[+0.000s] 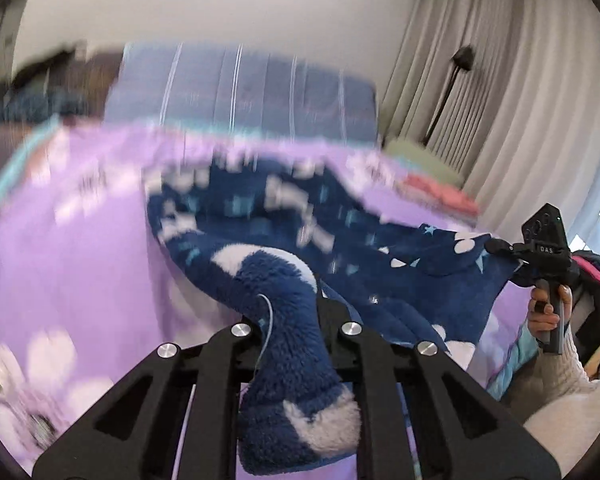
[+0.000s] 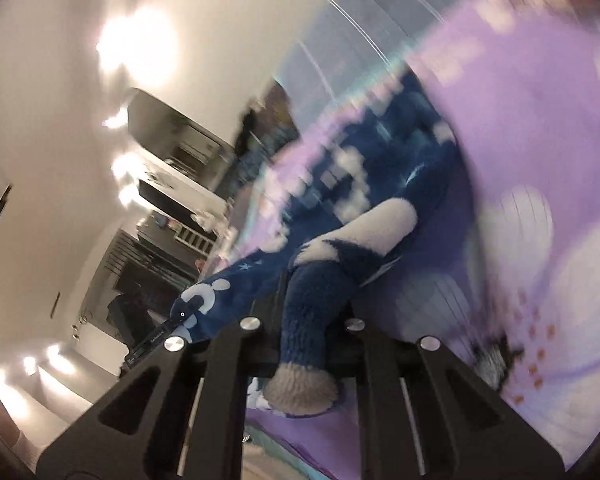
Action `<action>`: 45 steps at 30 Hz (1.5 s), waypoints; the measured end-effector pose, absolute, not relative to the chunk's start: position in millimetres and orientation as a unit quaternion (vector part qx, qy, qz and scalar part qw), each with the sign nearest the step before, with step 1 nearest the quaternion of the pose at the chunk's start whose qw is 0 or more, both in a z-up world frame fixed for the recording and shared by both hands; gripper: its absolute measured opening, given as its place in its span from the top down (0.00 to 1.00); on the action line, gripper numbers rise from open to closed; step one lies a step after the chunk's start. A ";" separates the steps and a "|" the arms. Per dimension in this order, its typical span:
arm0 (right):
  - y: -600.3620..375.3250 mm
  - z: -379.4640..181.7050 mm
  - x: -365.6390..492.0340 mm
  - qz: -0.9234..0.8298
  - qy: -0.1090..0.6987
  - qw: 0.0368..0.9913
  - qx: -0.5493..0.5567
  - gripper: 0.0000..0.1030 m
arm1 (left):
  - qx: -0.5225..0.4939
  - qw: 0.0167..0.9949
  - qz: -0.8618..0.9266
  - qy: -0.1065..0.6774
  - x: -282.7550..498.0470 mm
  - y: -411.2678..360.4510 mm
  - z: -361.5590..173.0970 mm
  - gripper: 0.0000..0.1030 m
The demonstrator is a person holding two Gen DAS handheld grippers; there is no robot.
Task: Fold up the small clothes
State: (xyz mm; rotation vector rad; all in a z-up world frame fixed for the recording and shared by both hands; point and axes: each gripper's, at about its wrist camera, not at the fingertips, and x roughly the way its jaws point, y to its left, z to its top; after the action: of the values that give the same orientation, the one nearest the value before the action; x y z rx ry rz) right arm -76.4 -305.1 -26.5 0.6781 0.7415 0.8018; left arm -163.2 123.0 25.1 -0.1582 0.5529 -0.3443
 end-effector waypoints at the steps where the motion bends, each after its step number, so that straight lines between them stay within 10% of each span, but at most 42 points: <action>1: -305.5 -12.3 -81.7 0.376 0.328 0.810 0.309 0.90 | -0.075 0.949 -0.169 0.254 -168.6 122.9 37.5 0.89; 11: -331.8 79.9 -199.6 0.367 0.128 0.901 0.194 0.90 | -0.085 0.976 -0.161 0.119 -249.0 138.3 98.6 0.86; 28: -290.8 2.5 66.7 0.252 0.296 0.894 0.224 0.88 | -0.108 0.940 -0.098 0.309 23.6 168.2 21.9 0.82; 33: -272.0 -88.6 155.1 0.159 0.430 0.865 0.203 0.88 | -0.121 0.889 -0.057 0.439 107.5 171.8 -88.0 0.79; 41: -278.8 -94.2 145.8 0.176 0.414 0.868 0.209 0.85 | -0.172 0.895 -0.088 0.401 89.2 194.4 -86.4 0.75; 45: -285.6 -69.0 122.8 0.178 0.386 0.886 0.187 0.37 | -0.171 0.910 -0.094 0.366 60.2 196.1 -61.6 0.54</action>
State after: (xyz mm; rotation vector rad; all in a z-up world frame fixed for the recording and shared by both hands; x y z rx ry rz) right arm 122.8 -285.6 -69.0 0.3886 0.8033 0.3710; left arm 60.2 196.1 -61.6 -0.3528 0.7551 -0.1939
